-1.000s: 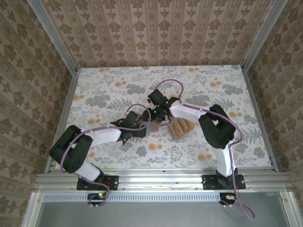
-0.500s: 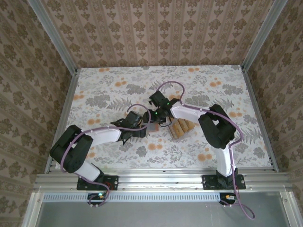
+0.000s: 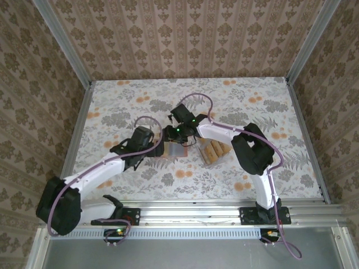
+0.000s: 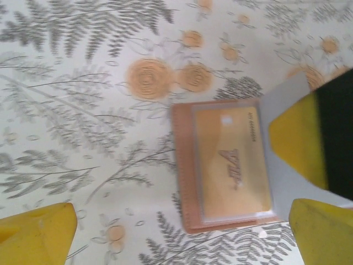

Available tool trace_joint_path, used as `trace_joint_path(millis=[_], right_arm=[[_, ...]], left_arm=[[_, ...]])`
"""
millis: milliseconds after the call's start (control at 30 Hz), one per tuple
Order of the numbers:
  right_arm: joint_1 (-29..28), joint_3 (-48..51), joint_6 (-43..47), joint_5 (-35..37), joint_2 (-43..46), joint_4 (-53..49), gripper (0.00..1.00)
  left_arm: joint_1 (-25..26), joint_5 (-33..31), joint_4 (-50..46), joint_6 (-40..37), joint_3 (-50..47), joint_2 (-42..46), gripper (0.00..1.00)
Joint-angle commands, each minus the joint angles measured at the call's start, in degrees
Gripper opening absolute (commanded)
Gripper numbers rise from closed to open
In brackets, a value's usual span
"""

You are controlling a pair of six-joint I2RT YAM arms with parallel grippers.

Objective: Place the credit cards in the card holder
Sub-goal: Flip over the card slot in the card holder.

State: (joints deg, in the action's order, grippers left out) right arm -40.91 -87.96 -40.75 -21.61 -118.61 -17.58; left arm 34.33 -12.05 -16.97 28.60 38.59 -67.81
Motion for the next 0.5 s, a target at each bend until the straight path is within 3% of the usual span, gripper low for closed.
trace_joint_path(millis=[0,233,467], right_arm=[[-2.3,-3.7,0.3,-0.7,-3.3,-5.2,0.52],[-3.9,-10.5,-0.6,0.3,-11.0,-8.1,0.51],[-4.1,-11.8,-0.7,0.3,-12.6,-9.2,0.51]], left_arm=[[-4.6,1.4,-2.5,2.7,-1.0,2.9,1.0],[-10.4,4.9,-3.4,2.2,-1.4,4.1,1.0],[-11.6,6.8,-2.8,2.4,-1.8,4.1,1.0]])
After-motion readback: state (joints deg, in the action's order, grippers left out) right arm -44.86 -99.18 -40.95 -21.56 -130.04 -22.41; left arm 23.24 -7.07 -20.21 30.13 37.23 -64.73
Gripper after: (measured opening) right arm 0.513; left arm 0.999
